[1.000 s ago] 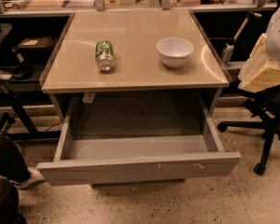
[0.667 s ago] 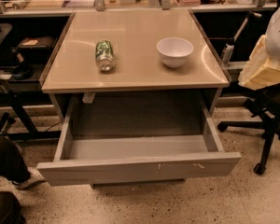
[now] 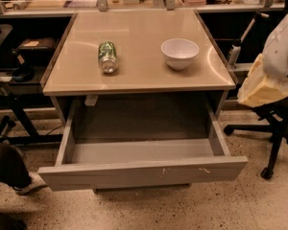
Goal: Close top drawer
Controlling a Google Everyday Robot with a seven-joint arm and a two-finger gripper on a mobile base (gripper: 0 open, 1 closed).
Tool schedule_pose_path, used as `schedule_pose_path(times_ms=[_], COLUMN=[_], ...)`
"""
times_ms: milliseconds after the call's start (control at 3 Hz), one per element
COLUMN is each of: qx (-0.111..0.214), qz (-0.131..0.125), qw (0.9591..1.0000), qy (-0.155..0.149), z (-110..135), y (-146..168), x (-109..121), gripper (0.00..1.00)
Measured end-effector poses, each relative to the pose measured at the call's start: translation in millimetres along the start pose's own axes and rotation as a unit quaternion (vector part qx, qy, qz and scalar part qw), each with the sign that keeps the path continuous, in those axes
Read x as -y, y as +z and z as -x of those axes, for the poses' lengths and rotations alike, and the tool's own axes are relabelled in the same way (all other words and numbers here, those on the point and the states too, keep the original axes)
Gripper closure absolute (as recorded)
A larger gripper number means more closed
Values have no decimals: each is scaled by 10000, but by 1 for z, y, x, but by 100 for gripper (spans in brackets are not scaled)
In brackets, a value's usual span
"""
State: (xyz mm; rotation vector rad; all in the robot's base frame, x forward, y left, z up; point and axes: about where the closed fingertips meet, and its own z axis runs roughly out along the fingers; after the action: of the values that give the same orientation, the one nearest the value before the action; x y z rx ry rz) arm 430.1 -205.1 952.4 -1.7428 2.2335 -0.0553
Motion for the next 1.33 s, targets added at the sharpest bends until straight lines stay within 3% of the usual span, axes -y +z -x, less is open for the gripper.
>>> schedule_pose_path(times_ms=[333, 667, 1000, 1333], qx=[126, 180, 200, 160], qz=[307, 851, 1427, 1510], qw=[9994, 9962, 9896, 9884], qy=[10, 42, 20, 30], z=[7, 2, -6, -10], y=[41, 108, 168, 174], x=[-31, -71, -109, -116], gripper=[100, 100, 100, 100])
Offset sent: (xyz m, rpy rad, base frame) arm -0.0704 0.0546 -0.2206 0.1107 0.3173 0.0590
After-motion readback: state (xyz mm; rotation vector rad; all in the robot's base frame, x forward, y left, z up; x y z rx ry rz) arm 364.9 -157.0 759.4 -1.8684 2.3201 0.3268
